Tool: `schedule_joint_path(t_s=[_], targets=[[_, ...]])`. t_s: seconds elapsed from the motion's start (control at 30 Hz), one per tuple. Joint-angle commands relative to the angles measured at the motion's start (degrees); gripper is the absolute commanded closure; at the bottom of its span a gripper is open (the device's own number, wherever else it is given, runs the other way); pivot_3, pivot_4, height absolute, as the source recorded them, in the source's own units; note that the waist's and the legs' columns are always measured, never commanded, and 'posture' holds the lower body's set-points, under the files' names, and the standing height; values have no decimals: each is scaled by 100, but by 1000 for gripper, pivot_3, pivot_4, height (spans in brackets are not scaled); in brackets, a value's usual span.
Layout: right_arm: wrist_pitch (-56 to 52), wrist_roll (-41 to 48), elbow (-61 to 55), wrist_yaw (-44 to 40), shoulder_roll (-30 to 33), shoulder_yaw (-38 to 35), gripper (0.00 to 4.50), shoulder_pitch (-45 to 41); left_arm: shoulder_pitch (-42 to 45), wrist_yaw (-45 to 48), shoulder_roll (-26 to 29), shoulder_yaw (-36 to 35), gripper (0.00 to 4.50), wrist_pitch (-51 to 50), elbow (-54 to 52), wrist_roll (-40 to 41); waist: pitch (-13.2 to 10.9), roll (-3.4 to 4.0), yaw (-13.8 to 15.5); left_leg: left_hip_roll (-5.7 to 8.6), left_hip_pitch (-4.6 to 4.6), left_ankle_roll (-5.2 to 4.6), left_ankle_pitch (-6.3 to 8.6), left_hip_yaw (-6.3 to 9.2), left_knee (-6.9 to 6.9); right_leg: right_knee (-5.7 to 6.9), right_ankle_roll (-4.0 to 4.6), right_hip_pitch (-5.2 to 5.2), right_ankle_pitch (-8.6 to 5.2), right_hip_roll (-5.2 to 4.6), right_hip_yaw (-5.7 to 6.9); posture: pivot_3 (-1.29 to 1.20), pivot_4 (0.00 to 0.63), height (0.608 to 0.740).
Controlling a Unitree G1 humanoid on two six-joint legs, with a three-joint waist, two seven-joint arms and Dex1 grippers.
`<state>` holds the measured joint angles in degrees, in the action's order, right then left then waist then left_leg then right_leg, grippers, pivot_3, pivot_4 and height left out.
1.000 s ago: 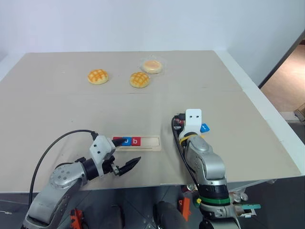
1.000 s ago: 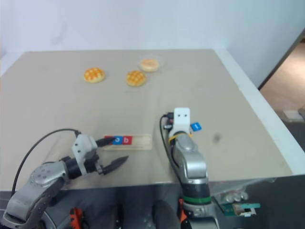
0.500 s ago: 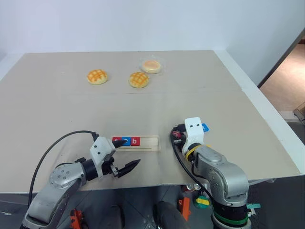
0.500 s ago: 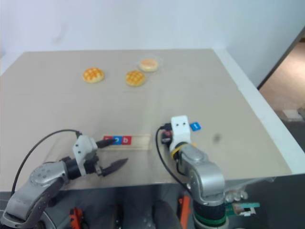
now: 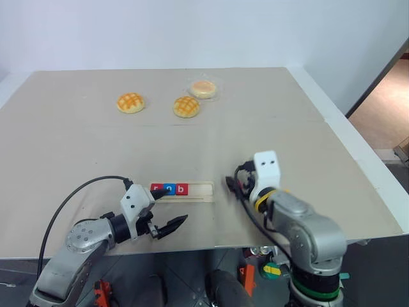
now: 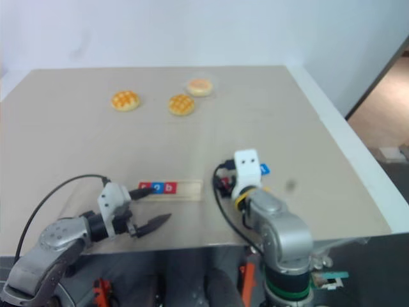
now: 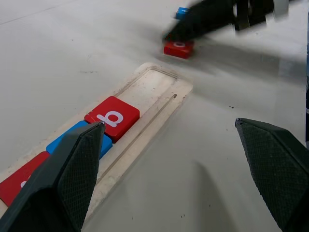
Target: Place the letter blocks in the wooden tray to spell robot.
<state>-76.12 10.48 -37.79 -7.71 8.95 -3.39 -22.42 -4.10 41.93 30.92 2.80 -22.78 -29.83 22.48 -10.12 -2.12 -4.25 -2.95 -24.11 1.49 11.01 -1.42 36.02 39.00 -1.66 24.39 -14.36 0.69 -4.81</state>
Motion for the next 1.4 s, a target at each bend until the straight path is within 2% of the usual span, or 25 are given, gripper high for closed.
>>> schedule_joint_path(t_s=[0.03,0.17,0.33,0.5,0.77,1.03,1.07,1.4], targets=[[158,389,23,-596,415,-282,16,-410,65,29,17,15,0,119,-26,-18,1,-2,0,0,0,0,0,0,0,0,0,0,0,0,0,0,150,740],[1620,844,1074,-2389,1564,53,16,-637,177,167,-15,82,0,277,34,10,-2,2,0,2,0,0,0,2,-2,-4,2,-3,-2,0,5,0,150,740],[3544,1065,2457,-4794,2601,693,16,-594,271,326,11,148,0,375,71,8,-3,1,3,3,0,-8,5,2,-5,-10,0,-6,-6,1,5,0,150,740],[5432,629,4224,-6291,2924,1306,16,-965,242,313,25,148,0,394,67,-39,-5,1,-5,2,3,-9,5,1,0,-10,-2,-8,-4,2,4,0,150,740],[6626,279,5529,-6797,2651,1526,16,-1390,141,221,33,85,0,326,-7,-26,-6,1,-2,2,2,-9,5,0,22,-5,-7,-14,6,1,2,0,150,740],[7000,105,5968,-6854,2515,1576,16,-1405,108,144,26,53,0,305,-90,36,-6,2,0,2,2,-8,5,0,25,-2,-8,-14,7,1,1,0,150,740],[7039,94,6003,-6855,2515,1566,260,-1390,111,165,24,47,0,343,-100,52,-6,2,2,2,2,-8,5,1,26,-2,-8,-15,7,1,2,0,150,740],[7231,94,6081,-6855,2597,1444,260,-1245,183,245,45,43,0,383,-80,115,-6,2,6,2,3,-8,5,0,29,-2,-8,-17,9,1,1,0,150,740]])
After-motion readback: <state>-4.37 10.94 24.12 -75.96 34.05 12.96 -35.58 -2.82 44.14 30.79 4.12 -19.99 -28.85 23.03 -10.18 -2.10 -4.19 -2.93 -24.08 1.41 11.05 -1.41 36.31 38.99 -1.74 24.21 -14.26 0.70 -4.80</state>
